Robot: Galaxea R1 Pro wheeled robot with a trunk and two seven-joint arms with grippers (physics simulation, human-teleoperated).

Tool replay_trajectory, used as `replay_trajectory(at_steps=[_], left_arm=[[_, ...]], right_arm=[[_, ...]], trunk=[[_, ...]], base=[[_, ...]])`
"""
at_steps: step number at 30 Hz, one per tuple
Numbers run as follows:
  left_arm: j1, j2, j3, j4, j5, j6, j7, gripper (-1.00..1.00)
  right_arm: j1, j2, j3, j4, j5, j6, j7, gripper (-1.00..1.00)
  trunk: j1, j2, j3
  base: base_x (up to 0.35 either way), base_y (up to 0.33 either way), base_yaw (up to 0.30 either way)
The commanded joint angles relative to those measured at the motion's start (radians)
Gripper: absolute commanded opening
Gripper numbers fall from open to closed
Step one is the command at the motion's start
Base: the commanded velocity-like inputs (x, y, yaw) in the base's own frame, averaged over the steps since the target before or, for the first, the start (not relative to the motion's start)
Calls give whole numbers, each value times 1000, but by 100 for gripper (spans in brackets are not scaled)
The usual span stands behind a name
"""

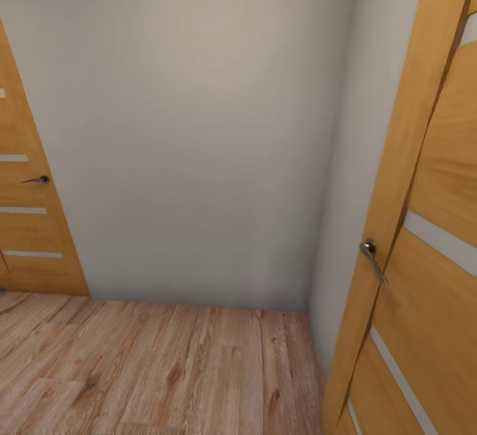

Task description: Move the two storage containers from the living room to the garage. In the garage, place one container on the floor and stack the other container on top of it (either order is fine).

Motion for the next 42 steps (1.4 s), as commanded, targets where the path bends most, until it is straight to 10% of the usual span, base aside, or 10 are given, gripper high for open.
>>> replay_trajectory(at_steps=[1,42], left_arm=[[-1,-1,-9,2,9,1,2,100],[-1,-1,-4,2,12,1,2,100]], right_arm=[[-1,-1,-6,4,1,-6,2,100],[-1,-1,-6,4,2,-6,2,100]], trunk=[[0,-1,-2],[0,-1,-16]], base=[[0,0,185],[279,0,66]])
